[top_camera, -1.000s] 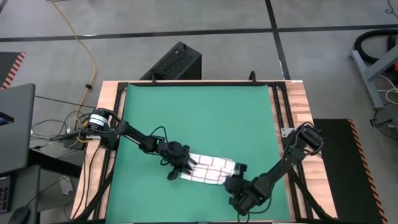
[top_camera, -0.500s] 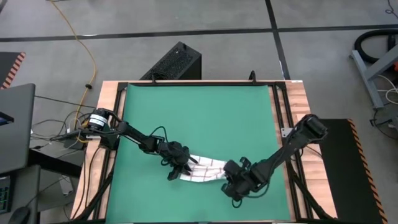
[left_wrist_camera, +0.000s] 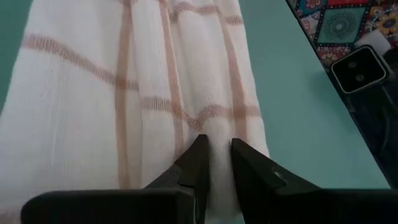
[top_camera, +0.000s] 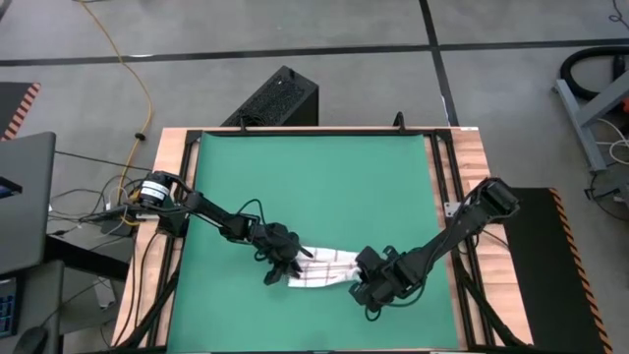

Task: Roll towel into tight, uniform cylinder
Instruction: Roll the kitchen towel on the table

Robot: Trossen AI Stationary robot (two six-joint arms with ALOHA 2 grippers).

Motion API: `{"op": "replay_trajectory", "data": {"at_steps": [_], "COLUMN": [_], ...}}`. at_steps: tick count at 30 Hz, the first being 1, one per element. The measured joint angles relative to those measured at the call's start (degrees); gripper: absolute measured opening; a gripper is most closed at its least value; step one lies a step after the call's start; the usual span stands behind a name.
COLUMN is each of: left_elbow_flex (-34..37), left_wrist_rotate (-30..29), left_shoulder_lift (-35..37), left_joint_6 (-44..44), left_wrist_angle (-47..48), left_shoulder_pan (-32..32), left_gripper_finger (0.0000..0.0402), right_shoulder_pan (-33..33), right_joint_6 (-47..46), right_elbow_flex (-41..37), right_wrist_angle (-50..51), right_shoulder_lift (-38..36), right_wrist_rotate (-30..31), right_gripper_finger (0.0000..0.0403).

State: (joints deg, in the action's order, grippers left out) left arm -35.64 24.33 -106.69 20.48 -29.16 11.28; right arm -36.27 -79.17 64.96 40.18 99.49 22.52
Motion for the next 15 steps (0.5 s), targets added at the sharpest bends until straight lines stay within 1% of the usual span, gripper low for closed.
{"op": "replay_trajectory", "data": {"at_steps": [2,5,9,11,13,14,15], "left_elbow_flex": [-0.03,-0.04,-0.04,0.17,0.47,0.63,0.73], "left_wrist_rotate": [-0.14,0.59,0.08,-2.28,-6.04,-9.15,-13.71], "left_shoulder_lift": [0.00,0.06,0.09,0.20,1.42,2.23,3.64], "left_joint_6": [1.38,1.86,1.85,1.72,-0.30,-2.91,-6.75], "left_wrist_angle": [-0.33,0.18,0.29,-0.98,-3.04,-4.01,-4.47], "left_shoulder_pan": [0.01,0.12,0.51,1.14,2.86,4.21,5.66], "left_gripper_finger": [0.0056,0.0056,0.0056,0.0056,0.0051,0.0046,0.0039], "right_shoulder_pan": [0.15,0.71,1.36,1.55,1.59,1.56,1.54], "right_joint_6": [-2.02,-5.82,-4.71,-2.90,-1.95,-1.33,-0.38], "right_elbow_flex": [0.05,-0.22,0.01,-0.10,-0.14,-0.14,-0.12], "right_wrist_angle": [3.78,10.23,8.80,9.59,9.51,9.23,9.04], "right_shoulder_lift": [-0.44,-0.32,-0.03,-0.07,-0.03,-0.03,-0.03], "right_wrist_rotate": [-0.27,-3.56,-3.89,-3.76,-3.42,-3.29,-3.23], "right_gripper_finger": [0.0048,0.0048,0.0048,0.0048,0.0048,0.0048,0.0048]}}
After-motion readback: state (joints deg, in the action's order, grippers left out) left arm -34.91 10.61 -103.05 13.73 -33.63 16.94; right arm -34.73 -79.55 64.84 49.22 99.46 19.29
